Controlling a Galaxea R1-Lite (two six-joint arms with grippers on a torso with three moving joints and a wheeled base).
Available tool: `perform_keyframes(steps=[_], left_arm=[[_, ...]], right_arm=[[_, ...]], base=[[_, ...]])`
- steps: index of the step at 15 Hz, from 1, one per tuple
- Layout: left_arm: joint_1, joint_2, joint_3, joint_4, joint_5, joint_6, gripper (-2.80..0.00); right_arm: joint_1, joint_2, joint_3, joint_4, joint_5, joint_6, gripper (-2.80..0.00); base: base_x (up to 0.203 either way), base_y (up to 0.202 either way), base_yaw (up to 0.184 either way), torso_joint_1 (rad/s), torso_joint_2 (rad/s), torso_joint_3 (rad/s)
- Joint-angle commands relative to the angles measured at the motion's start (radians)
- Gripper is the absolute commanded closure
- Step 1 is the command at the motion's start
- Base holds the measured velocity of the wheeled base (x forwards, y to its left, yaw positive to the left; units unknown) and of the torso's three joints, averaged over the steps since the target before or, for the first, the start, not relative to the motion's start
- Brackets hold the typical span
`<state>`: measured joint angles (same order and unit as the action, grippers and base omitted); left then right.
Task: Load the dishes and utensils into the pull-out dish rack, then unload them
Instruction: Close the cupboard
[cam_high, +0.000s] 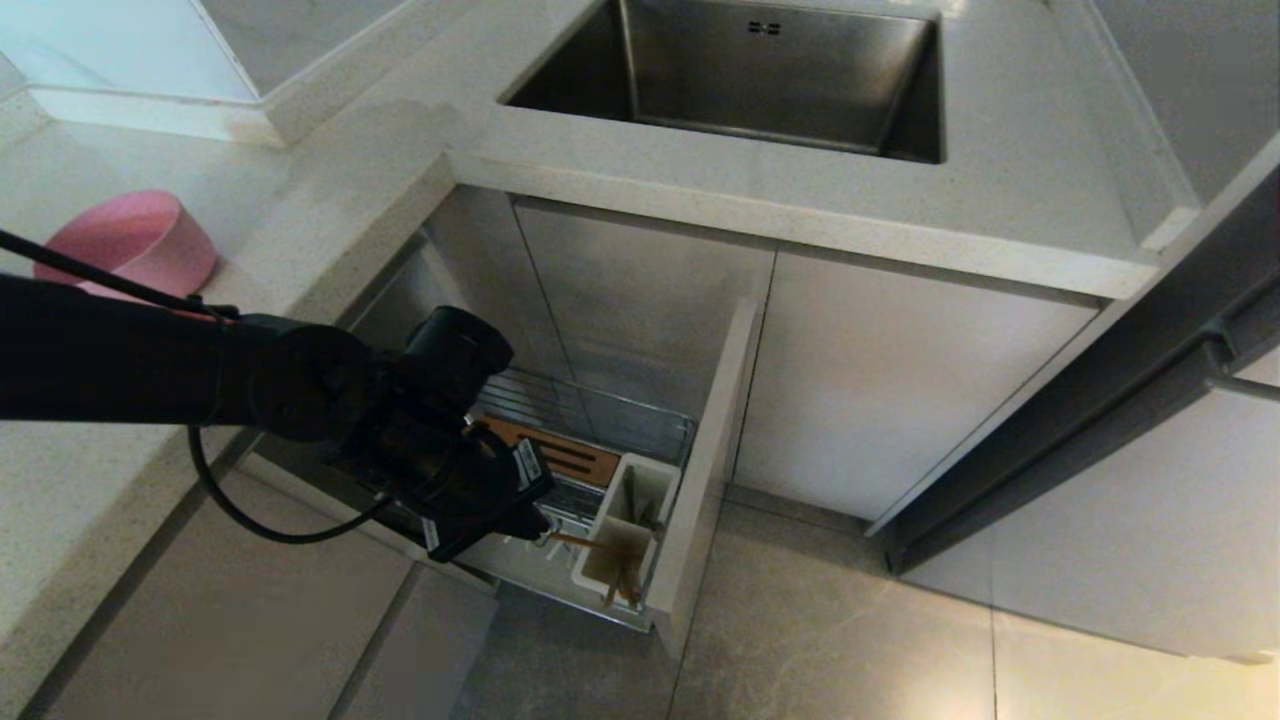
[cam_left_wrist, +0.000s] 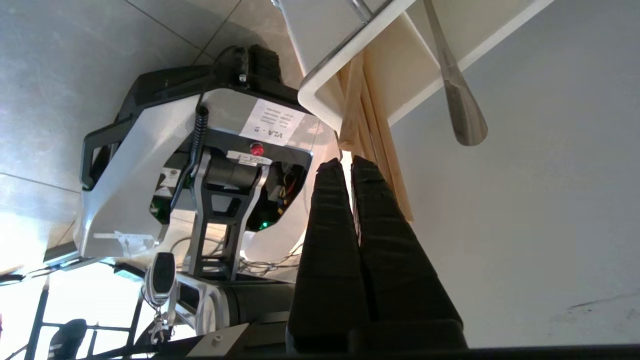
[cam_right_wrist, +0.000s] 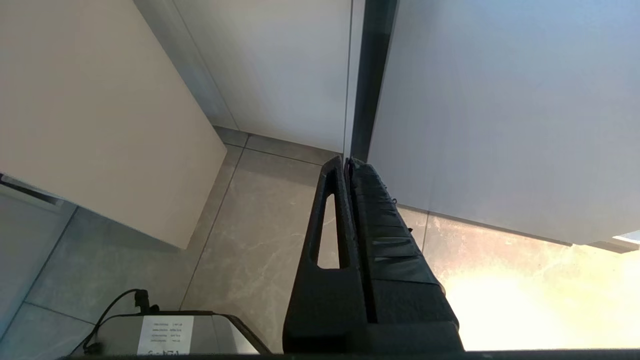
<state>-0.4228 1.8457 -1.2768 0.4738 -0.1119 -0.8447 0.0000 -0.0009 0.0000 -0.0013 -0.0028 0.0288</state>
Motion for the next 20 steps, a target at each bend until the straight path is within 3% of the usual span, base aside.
perform_keyframes(steps=[1, 18, 19, 20], left_arm=[[-0.007, -0.002, 0.008, 0.000, 0.007, -0.005, -2.80], [-0.024, -0.043, 0.056, -0.027, 0.021, -0.007, -2.80], [-0.024, -0.045, 0.059, -0.027, 0.021, -0.007, -2.50], [-0.024, -0.045, 0.063, -0.029, 0.022, -0.007, 0.00]], right_arm=[[0.000, -0.001, 0.000, 0.000, 0.000, 0.000, 0.00], [0.000, -0.001, 0.000, 0.000, 0.000, 0.000, 0.00], [0.000, -0.001, 0.000, 0.000, 0.000, 0.000, 0.00], [0.000, -0.001, 0.000, 0.000, 0.000, 0.000, 0.00]], base=[[0.000, 0.000, 0.000, 0.000, 0.00, 0.000], [0.000, 0.000, 0.000, 0.000, 0.00, 0.000], [0.000, 0.000, 0.000, 0.000, 0.00, 0.000], [0.000, 0.000, 0.000, 0.000, 0.00, 0.000]])
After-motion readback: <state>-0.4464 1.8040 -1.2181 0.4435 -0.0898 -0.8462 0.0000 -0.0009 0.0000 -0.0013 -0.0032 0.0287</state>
